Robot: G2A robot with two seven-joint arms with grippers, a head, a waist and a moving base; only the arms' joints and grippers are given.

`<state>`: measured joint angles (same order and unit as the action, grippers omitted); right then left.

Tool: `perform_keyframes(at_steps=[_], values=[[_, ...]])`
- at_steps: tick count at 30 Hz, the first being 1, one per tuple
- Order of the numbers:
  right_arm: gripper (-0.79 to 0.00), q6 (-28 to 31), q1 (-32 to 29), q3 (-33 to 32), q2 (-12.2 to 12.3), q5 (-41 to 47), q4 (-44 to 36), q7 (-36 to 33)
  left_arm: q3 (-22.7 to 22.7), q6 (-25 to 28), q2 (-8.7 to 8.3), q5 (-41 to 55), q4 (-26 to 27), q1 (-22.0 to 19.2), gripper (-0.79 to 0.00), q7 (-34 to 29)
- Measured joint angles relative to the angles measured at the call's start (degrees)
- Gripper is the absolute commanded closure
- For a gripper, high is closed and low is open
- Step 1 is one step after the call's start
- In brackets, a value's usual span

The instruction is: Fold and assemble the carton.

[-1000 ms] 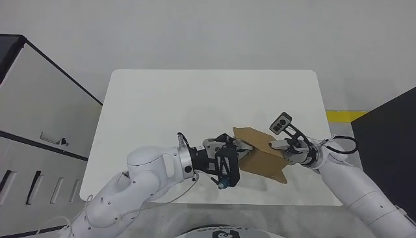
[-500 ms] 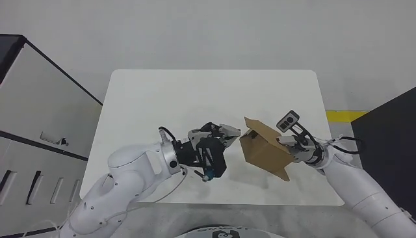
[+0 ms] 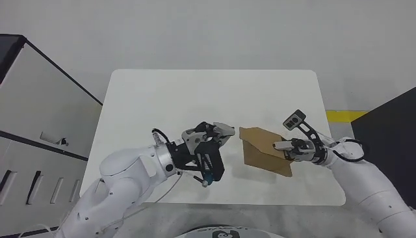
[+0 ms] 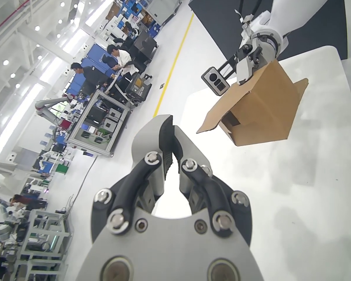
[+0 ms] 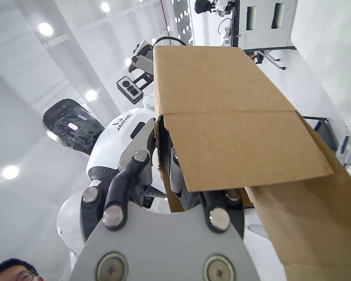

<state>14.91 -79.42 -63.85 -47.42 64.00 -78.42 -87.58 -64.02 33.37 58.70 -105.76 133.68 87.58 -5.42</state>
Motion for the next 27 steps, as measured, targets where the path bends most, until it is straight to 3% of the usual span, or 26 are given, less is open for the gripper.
perform_keyframes(at_steps=[9, 21, 27], values=[[0.000, 2.63, -1.06, -1.49, -0.34, -4.15, -1.80, 1.98, 6.16, 0.50, 1.03, -2.70, -1.89, -4.20, 0.000, -5.53], [0.000, 3.24, -1.22, -3.38, -1.04, -4.49, -3.59, 1.45, 9.05, 1.93, 1.96, 0.07, -4.78, -7.18, 0.000, -9.24], [0.000, 1.42, -1.78, -4.49, -1.63, -1.38, -3.86, -0.37, 8.98, 2.86, 2.18, 3.67, -5.72, -7.90, 0.000, -7.55]])
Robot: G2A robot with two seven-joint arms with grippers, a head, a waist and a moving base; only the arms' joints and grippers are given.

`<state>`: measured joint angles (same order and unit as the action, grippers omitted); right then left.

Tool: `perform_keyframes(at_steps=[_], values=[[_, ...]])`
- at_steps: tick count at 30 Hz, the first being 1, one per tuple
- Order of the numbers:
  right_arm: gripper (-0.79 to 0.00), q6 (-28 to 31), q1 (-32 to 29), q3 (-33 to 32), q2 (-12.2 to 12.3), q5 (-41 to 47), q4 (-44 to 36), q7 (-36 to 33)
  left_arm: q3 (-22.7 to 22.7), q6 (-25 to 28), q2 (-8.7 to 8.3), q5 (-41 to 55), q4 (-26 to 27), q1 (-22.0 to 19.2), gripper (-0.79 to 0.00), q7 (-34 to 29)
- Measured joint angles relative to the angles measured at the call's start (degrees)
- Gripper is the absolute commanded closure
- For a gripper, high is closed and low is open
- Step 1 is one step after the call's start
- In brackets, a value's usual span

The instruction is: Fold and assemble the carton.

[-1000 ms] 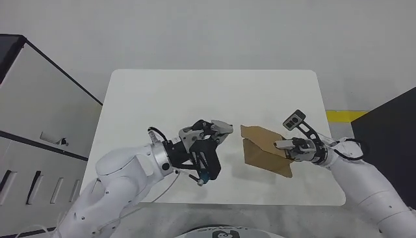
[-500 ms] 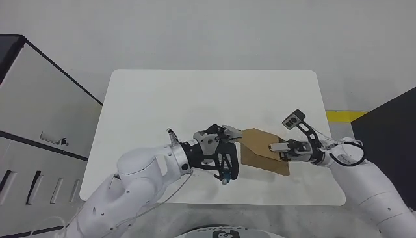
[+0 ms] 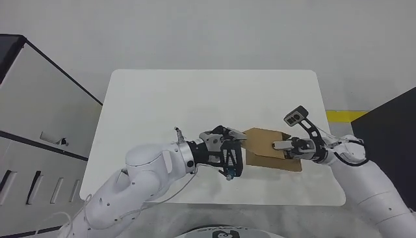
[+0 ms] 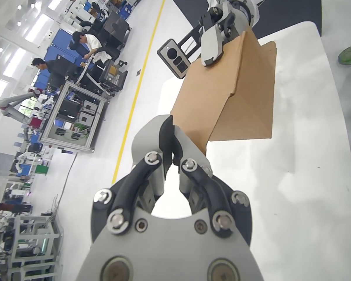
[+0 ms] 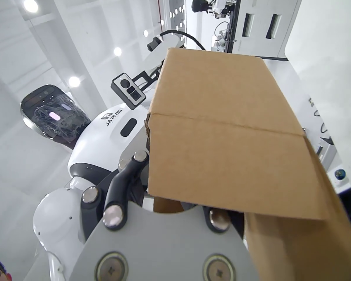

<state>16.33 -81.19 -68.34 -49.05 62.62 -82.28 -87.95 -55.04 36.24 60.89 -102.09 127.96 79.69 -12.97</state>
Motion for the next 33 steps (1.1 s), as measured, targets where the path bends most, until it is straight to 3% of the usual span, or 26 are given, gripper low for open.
perform_keyframes(at_steps=[19, 33], values=[[0.000, -2.91, 1.45, 3.51, 0.08, 6.92, 0.40, -0.05, 0.51, 2.93, -0.02, 0.96, -1.23, -1.17, 0.000, 5.64], [0.000, -2.73, 2.02, 4.27, 0.47, 7.60, 0.84, -0.05, -0.73, 1.63, -0.16, 1.74, -2.39, -0.36, 0.000, 5.91]])
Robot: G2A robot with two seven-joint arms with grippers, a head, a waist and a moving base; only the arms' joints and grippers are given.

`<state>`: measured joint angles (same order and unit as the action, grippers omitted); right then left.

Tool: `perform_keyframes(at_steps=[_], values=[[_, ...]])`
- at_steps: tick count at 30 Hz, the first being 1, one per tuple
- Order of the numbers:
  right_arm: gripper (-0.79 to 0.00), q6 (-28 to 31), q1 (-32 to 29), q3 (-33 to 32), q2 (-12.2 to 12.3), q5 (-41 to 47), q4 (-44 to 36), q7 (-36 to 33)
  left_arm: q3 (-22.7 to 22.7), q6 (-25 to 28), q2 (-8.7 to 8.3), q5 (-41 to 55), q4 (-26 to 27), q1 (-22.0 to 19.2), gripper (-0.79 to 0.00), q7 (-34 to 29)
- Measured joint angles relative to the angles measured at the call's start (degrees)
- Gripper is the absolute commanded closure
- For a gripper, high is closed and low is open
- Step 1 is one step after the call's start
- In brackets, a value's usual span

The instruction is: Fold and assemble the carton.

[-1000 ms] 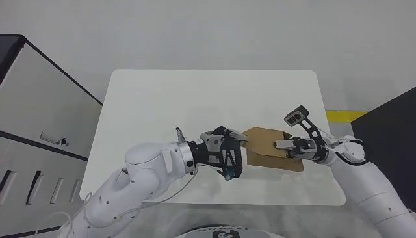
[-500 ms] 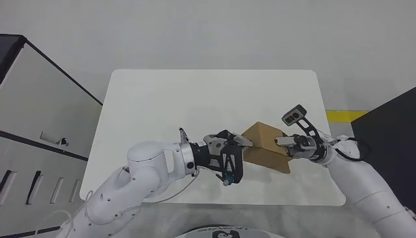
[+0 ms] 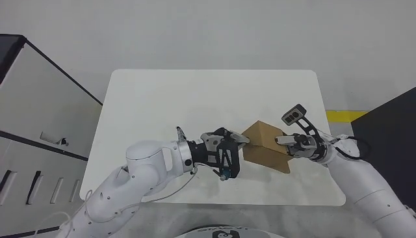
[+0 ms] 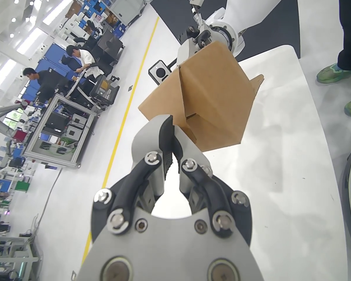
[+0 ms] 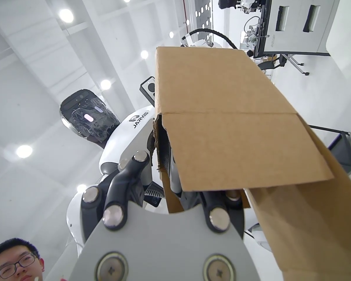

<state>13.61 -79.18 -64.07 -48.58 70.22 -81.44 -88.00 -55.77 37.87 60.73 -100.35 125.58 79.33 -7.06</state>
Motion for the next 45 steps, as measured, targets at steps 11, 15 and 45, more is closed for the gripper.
perform_keyframes(at_steps=[11, 15, 45], values=[[0.000, 4.35, -0.34, -2.52, -0.14, -6.98, -2.68, 1.58, -0.73, -0.66, -0.16, -0.56, 0.27, 0.80, 0.000, 0.64], [0.000, 5.11, -0.89, -4.48, -0.25, -8.89, -4.03, 2.43, -1.69, -0.31, -0.42, -1.14, 0.69, 1.51, 0.000, 1.19], [0.000, 4.25, -0.80, -5.97, -0.64, -11.60, -6.12, 1.57, -3.24, 0.01, -0.87, -2.18, 0.61, 3.05, 0.000, 1.29]])
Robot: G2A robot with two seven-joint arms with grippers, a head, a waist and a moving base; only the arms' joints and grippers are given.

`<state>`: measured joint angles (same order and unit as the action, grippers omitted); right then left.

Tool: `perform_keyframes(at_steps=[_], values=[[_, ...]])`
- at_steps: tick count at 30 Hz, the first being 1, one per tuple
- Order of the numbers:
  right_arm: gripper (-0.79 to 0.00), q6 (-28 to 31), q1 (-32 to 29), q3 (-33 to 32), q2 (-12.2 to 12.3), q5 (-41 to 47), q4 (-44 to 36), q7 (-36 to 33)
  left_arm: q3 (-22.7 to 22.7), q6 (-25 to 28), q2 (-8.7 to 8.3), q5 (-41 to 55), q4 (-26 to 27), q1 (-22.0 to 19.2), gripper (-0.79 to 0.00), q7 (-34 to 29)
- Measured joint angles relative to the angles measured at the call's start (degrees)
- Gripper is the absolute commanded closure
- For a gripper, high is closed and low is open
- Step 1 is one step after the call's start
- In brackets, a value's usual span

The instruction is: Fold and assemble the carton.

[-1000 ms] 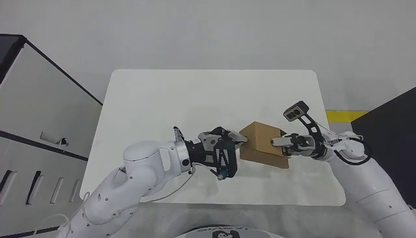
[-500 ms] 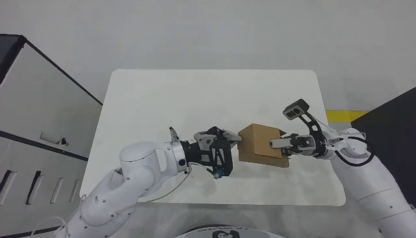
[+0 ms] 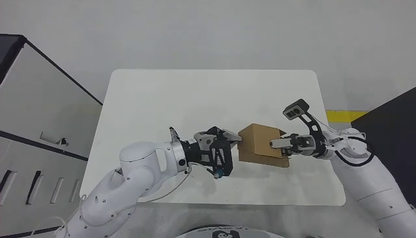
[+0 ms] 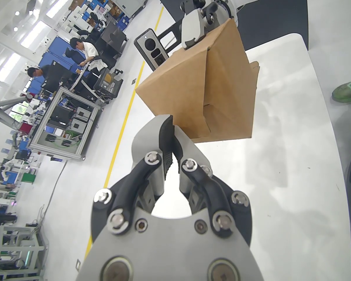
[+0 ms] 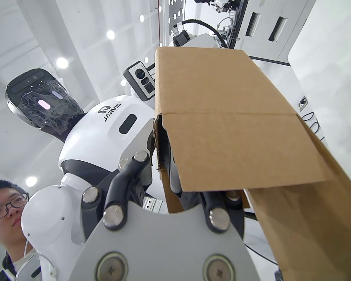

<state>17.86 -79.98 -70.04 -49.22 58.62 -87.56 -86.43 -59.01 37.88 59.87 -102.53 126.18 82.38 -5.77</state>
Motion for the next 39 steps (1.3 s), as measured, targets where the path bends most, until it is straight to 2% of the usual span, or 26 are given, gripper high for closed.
perform_keyframes(at_steps=[7, 15, 24, 39], values=[[0.000, 0.00, 0.00, 0.00, 0.00, 0.00, 0.00, 0.00, -1.01, -1.19, 0.04, 1.86, -0.94, -0.09, 0.000, 1.19], [0.000, 0.00, 0.00, 0.00, 0.00, 0.00, 0.00, 0.00, -2.95, 3.71, -0.46, 4.87, -0.96, -0.01, 0.000, 3.34], [0.000, 0.00, 0.00, 0.00, 0.00, 0.00, 0.00, 0.00, -0.60, 5.40, -0.23, 3.75, -2.25, -2.80, 0.000, 3.43], [0.000, 0.00, 0.00, 0.00, 0.00, 0.00, 0.00, 0.00, 2.45, 5.36, 0.05, 2.01, -2.49, -4.37, 0.000, 2.88]])
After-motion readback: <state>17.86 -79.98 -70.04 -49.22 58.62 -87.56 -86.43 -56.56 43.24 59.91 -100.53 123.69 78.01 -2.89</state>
